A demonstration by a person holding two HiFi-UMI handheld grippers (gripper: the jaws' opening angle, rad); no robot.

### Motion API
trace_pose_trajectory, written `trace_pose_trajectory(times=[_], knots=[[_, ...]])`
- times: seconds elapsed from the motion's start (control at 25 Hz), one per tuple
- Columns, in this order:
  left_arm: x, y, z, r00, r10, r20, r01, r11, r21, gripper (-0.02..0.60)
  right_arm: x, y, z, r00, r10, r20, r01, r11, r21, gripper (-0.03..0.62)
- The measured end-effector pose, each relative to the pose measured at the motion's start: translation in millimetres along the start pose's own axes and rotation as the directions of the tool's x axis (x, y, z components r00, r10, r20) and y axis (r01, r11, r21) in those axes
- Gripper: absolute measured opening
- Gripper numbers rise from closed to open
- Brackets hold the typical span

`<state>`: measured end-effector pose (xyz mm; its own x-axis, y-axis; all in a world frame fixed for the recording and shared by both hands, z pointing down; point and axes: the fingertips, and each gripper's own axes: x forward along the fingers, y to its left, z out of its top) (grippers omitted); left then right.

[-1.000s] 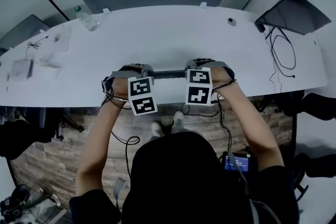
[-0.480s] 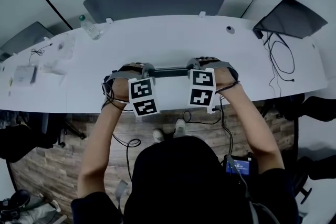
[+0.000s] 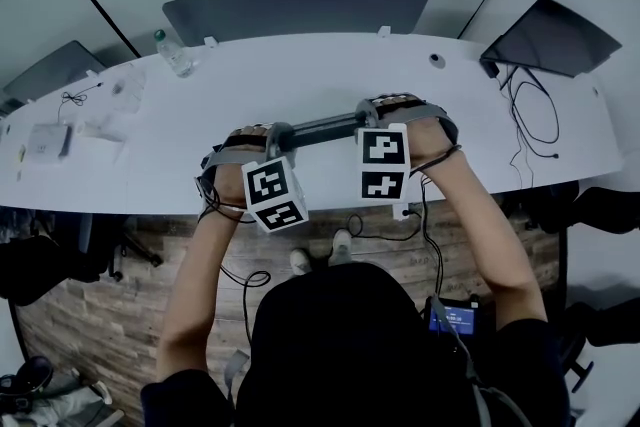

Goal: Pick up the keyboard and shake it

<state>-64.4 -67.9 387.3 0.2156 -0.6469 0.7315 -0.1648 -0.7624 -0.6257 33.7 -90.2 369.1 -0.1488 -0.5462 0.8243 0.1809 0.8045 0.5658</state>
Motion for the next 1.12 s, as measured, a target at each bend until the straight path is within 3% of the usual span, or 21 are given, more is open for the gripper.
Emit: trace_pose_trajectory(times=[0.48,0.76,1.12], knots=[[-0.4,4.0,5.6,0.992,0.122,-0.008,-0.122,0.977,-0.176,0.084,-8.1,-21.0,-1.6,0.997,-0.068,-0.047,0.06,0.987,-0.148,0.086],[-1.3,11.6,4.6,0.992,0.125,-0.02,-0.127,0.981,-0.146,0.084,-7.0,-22.0,-1.9,0.997,-0.074,-0.025,0.071,0.993,-0.098,0.086],[-1.7,16.6,-0.4,0.994,0.101,-0.037,-0.102,0.994,-0.04,0.084,-3.7,-15.1,0.7,0.995,-0.102,0.005,0.102,0.995,0.005,0.086]])
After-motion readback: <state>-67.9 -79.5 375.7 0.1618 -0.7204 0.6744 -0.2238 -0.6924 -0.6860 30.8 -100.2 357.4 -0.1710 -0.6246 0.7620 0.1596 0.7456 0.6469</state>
